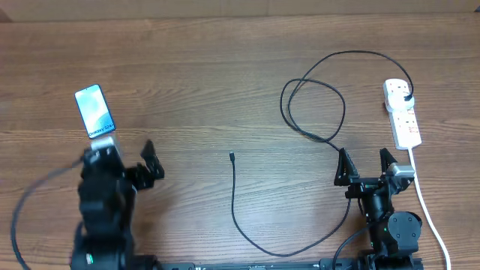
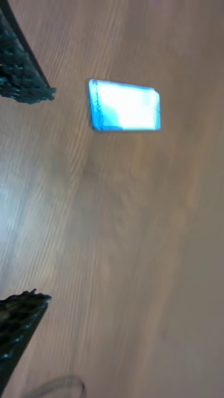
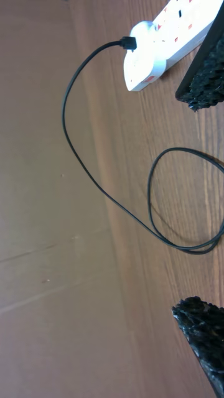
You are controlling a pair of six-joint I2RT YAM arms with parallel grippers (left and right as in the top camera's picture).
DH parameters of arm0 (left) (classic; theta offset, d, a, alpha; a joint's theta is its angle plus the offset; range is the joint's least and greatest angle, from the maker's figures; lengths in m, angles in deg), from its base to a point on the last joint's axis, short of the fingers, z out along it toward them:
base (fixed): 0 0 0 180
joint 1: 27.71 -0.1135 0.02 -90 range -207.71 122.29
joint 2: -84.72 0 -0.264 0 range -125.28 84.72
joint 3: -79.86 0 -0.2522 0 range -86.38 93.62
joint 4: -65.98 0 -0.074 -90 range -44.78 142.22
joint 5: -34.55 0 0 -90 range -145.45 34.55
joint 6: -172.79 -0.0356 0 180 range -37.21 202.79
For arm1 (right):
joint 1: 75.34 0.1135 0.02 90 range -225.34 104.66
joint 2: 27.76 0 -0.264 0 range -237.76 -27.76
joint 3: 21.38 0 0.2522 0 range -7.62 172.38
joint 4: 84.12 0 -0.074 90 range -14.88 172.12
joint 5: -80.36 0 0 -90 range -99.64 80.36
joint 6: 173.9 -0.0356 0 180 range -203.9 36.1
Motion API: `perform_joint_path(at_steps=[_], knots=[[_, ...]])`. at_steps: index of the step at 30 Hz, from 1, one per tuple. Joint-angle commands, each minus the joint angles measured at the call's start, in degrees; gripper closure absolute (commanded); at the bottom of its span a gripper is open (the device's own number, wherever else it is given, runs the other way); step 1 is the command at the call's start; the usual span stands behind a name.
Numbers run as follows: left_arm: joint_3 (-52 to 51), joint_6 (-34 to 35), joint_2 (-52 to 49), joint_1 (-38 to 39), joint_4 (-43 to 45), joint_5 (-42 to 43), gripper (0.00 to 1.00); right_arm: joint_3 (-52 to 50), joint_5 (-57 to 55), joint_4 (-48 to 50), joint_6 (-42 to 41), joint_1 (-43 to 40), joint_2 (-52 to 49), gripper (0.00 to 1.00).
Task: Plug charger to phone and switch on socket
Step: 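Move the left gripper over the Galaxy phone and lower onto it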
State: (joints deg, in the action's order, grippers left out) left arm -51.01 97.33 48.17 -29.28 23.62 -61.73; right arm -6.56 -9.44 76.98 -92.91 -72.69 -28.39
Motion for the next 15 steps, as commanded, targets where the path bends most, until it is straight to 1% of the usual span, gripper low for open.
perform_joint_path(at_steps=[1,3,7,11,15], knots=[[9.27,-1.51,-10.99,-0.31,-3.26,-7.39,0.00,-0.61,0.35,0.31,0.13,-0.15,0.46,0.00],[14.93,-1.55,-18.25,-0.31,-5.79,-9.53,0.00,-0.61,0.35,0.31,0.13,-0.15,0.46,0.00],[21.94,-3.13,-29.11,-0.31,-6.03,-9.16,0.00,-0.61,0.35,0.31,0.13,-0.15,0.46,0.00],[23.41,-4.31,-35.43,-0.39,-2.78,-9.38,0.01,-0.61,0.35,0.31,0.13,-0.15,0.46,0.00],[23.41,-5.35,-38.91,-0.85,-0.35,-9.29,0.00,-0.61,0.35,0.31,0.13,-0.15,0.46,0.00]])
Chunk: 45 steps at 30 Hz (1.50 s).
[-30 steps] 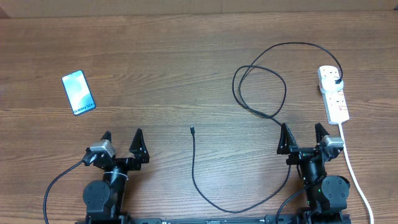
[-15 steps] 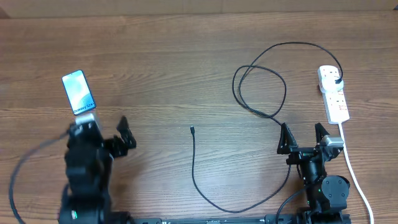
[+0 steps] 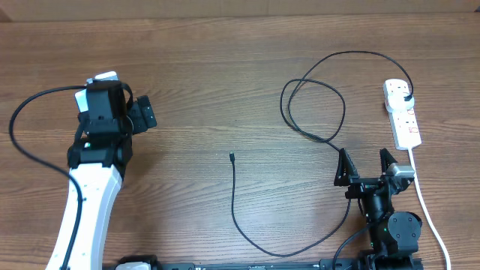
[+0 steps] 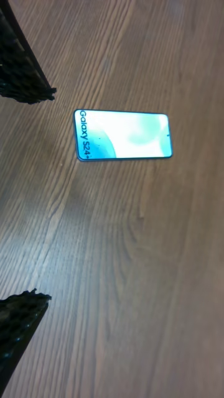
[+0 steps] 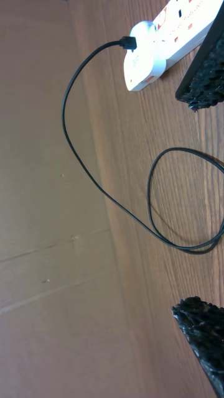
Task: Plug charger to phone and switch on socket
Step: 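Move the left gripper over the Galaxy phone and lower onto it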
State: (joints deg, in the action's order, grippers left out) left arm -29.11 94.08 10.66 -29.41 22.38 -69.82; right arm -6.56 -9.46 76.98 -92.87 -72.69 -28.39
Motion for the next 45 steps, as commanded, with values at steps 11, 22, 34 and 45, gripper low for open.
perform_joint_path(at_steps=[11,22,34,45], knots=[[6.29,-1.03,-9.07,-10.10,1.88,5.09,0.00,-0.61,0.37,0.31,0.09,-0.15,0.46,0.00],[28.72,-0.46,-32.57,-14.43,-9.97,4.74,0.00,-0.61,0.37,0.31,0.09,-0.15,0.46,0.00],[39.47,-5.31,-48.13,-16.55,-14.08,6.47,0.00,-0.61,0.37,0.31,0.09,-0.15,0.46,0.00],[39.21,-5.55,-51.30,-20.06,-15.54,6.99,0.00,-0.61,0.37,0.31,0.09,-0.15,0.46,0.00]])
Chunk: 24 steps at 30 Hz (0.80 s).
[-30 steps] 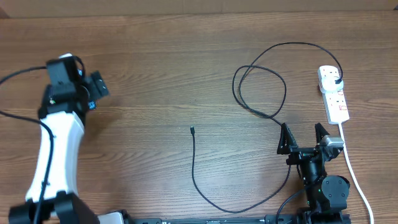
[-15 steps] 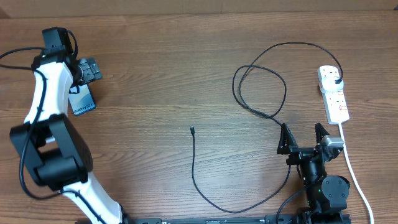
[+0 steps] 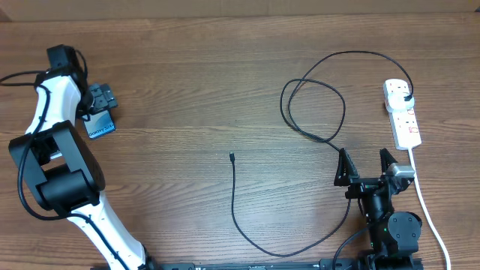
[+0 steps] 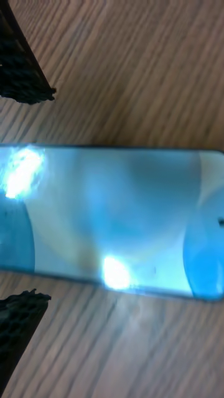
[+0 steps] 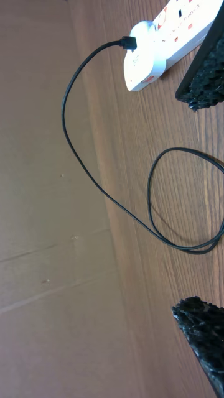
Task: Plug charger to phone and switch on socket
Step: 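Move the left gripper over the Galaxy phone and lower onto it, then close the left gripper on the phone's long edges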
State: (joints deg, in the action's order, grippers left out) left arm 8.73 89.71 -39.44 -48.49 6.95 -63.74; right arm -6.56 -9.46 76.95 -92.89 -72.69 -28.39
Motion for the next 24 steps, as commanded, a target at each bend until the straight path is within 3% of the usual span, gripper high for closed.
perform_joint_path(at_steps=[1,14,24], knots=[[1.27,-1.20,-1.20,-1.22,0.00,0.92,0.00,-0.61,0.37,0.33,0.11,-0.15,0.46,0.00],[0.17,-3.37,-1.22,-1.84,3.21,9.86,0.01,-0.61,0.37,0.33,0.11,-0.15,0.46,0.00],[0.15,-4.44,-1.25,-1.81,4.66,8.79,0.00,-0.61,0.37,0.33,0.11,-0.15,0.46,0.00]])
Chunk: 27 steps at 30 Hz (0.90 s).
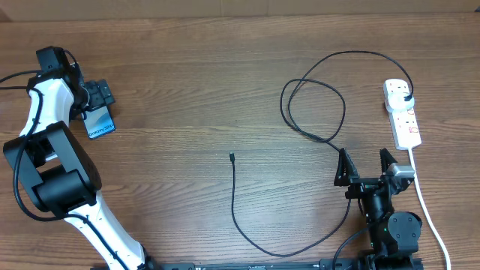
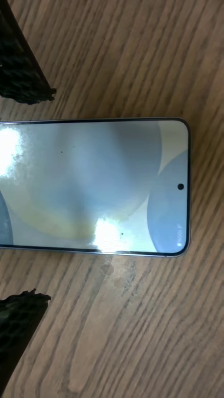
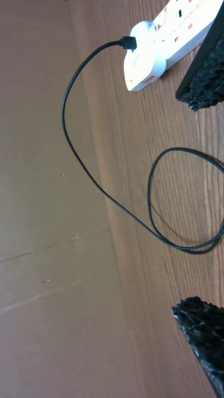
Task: Plug charger to phone and switch on socket
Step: 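Close the left gripper on the phone's long edges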
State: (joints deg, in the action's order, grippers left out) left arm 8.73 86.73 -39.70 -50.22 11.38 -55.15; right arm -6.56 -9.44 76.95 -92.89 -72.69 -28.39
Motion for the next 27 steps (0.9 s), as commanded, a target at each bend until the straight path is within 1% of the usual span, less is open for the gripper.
perform_joint_path(at_steps=[1,27], knots=[[0.15,-1.44,-1.07,-0.09,0.26,-0.33,0.00,-0.61,0.35,0.33,0.11,-0.15,0.46,0.00],[0.15,-1.64,-7.41,-0.09,0.48,-2.36,0.00,-0.61,0.35,0.33,0.11,-0.15,0.46,0.00]])
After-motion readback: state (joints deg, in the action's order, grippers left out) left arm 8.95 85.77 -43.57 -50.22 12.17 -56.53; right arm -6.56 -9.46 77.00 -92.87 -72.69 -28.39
